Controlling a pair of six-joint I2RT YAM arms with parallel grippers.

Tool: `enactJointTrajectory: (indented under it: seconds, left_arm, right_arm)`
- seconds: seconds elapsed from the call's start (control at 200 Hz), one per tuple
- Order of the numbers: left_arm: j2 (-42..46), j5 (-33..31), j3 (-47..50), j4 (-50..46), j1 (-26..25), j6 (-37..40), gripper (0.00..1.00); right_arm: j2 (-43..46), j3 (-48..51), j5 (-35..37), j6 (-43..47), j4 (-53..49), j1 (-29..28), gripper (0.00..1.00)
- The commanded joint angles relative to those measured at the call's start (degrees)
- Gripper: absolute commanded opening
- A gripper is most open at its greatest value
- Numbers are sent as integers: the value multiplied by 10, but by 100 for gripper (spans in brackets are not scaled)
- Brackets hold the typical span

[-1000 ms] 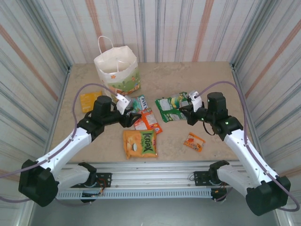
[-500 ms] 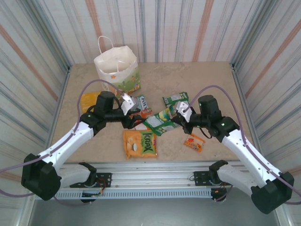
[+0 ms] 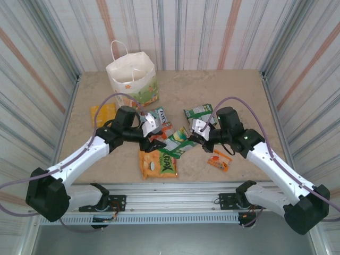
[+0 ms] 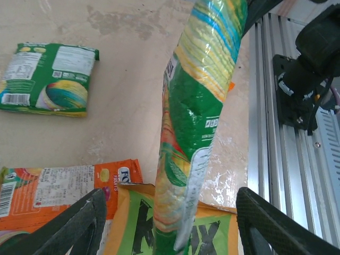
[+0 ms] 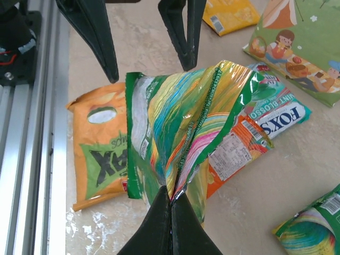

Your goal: Place the snacks into the paper bag

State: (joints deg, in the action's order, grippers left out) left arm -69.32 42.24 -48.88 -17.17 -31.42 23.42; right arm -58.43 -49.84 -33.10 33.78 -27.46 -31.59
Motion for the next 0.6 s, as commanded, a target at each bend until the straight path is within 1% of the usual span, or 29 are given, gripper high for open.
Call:
enactJointTrajectory:
  seconds: [0.0, 0.115, 0.21, 0.241, 0.286, 0.411, 0.441, 0.496, 0.591]
  left_arm:
    - [-12, 18, -11, -25, -6, 29, 68]
    - [-26, 19, -14, -26, -10, 36, 67]
    - [-45, 18, -28, -34, -18, 46, 64]
    - [-50, 19, -33, -36, -21, 52, 59]
    - [-61, 25, -40, -44, -24, 63, 55]
    - [-81, 26, -54, -53, -27, 72, 50]
    - [-84, 27, -57, -54, -27, 73, 46]
    - [-86, 25, -62, -57, -27, 71, 43]
    - [-81, 20, -67, -56, -26, 63, 30]
  right_arm:
    - [2, -20, -23, 15, 21, -7, 0]
    - [3, -20, -19, 16, 30, -7, 0]
    - [2, -20, -19, 15, 40, -7, 0]
    - [0, -20, -20, 13, 42, -8, 0]
    - [-1, -20, -20, 11, 47, -8, 0]
    - [1, -17, -12, 5, 63, -11, 0]
    - [2, -16, -10, 5, 67, -10, 0]
    - [3, -14, -8, 4, 72, -11, 0]
    - [3, -10, -2, 2, 78, -10, 0]
